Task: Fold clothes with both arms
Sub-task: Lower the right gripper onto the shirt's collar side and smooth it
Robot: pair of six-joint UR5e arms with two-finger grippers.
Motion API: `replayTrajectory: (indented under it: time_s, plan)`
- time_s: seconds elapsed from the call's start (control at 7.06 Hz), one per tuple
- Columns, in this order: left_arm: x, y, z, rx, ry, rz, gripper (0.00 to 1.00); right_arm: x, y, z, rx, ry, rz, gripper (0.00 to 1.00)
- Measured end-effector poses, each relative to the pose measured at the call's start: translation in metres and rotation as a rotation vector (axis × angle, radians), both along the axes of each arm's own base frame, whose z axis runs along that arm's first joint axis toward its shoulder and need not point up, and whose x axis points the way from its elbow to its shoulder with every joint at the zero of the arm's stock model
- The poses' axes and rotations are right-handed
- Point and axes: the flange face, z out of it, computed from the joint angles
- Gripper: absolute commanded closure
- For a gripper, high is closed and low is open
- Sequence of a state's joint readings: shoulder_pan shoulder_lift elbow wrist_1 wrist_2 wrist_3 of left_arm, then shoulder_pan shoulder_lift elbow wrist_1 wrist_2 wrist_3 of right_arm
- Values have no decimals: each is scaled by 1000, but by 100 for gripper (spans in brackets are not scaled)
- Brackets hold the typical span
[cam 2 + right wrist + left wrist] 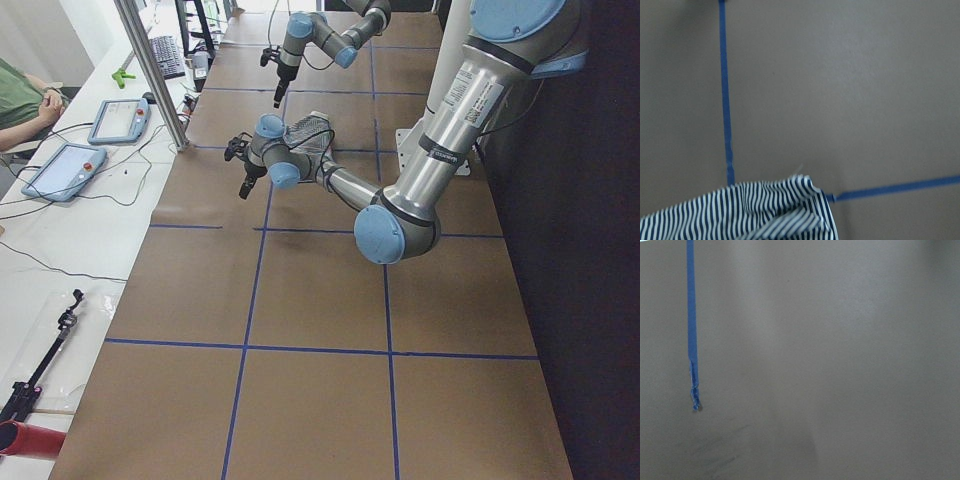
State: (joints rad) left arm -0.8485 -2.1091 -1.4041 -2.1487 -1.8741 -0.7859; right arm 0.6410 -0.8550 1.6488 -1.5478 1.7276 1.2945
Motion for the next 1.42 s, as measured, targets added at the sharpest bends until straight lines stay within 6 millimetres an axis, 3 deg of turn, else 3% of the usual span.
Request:
replayTrajectory:
  time_s: [0.28, 0.57, 1.13, 1.42]
  plan:
    - [-2, 0, 0, 1, 3, 3, 0, -26, 69, 25, -4, 6, -17, 0]
    - [-4, 2, -3, 3, 8, 1, 0, -48, 105, 55, 18, -14, -36, 0]
    - [-5, 3, -7, 7, 15, -2, 0, -69, 112, 87, 14, 29, -47, 0]
    - [-5, 3, -7, 7, 15, -2, 0, -73, 111, 93, 12, 38, -48, 0]
